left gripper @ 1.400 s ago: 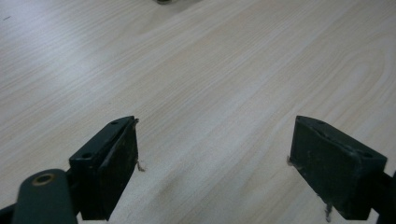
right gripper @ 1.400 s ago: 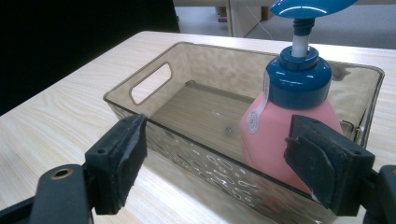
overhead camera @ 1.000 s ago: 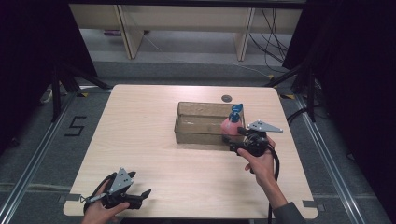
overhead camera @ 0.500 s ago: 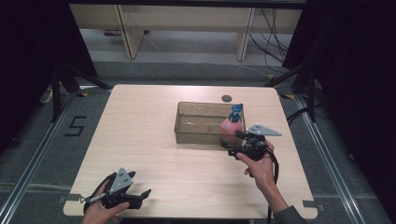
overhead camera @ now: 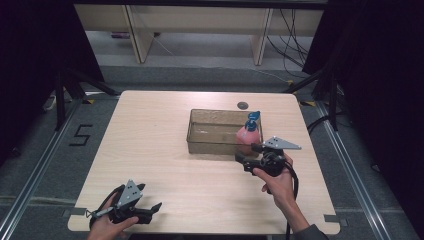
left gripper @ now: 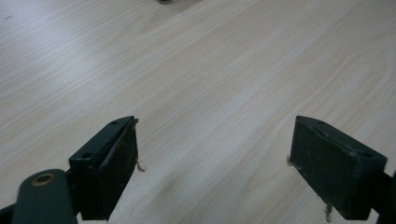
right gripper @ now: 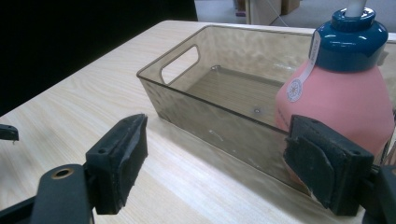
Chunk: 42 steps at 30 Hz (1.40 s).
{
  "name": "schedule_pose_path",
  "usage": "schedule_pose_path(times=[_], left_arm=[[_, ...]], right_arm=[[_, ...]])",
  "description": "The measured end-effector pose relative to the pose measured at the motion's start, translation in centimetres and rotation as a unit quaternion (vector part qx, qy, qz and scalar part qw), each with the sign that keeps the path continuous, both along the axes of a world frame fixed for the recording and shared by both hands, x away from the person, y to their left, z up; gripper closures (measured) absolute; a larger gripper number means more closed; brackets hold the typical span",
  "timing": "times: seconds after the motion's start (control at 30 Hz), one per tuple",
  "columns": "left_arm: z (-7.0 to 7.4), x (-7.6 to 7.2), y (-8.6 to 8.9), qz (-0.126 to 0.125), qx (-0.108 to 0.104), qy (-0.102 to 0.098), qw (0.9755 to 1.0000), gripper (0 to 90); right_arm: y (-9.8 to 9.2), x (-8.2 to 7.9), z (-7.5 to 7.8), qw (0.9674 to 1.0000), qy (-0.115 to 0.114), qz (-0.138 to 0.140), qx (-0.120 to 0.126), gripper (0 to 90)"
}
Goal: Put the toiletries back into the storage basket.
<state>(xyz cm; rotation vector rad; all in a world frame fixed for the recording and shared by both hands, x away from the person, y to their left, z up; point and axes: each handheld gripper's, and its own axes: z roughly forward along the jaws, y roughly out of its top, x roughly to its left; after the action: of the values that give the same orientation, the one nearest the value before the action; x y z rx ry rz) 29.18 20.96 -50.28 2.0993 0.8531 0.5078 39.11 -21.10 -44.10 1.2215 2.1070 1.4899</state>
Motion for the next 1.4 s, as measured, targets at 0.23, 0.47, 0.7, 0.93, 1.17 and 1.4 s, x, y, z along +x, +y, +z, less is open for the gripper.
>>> schedule_pose_path(times=[0.23,0.47,0.7,0.93,1.17,1.4], left_arm=[[0.0,0.0,-0.1,0.003,-0.005,0.001,1.0,14.9],[-0.1,0.0,-0.1,0.004,-0.007,0.0,1.0,14.9],[-0.1,0.0,0.0,0.002,-0.006,0.003,1.0,14.9],[-0.1,0.1,0.0,0.002,0.0,0.002,1.0,15.0],[-0.1,0.2,0.0,0.009,0.003,0.001,1.0,15.0],[-0.2,0.2,0.0,-0.001,0.006,0.005,1.0,14.9]], right_arm=[[-0.1,-0.4,-0.1,1.0,-0.004,0.008,-0.004,21.7],[0.0,-0.9,-0.2,0.9999,-0.003,0.01,0.0,21.7],[0.1,-1.3,-0.5,0.9998,0.0,0.02,0.002,21.1],[0.3,-1.8,-0.5,0.9995,-0.008,0.03,0.0,20.3],[0.9,-2.5,-0.8,0.9991,0.008,0.04,0.008,18.0],[1.3,-3.1,-1.1,0.9986,0.008,0.053,0.0,16.7]])
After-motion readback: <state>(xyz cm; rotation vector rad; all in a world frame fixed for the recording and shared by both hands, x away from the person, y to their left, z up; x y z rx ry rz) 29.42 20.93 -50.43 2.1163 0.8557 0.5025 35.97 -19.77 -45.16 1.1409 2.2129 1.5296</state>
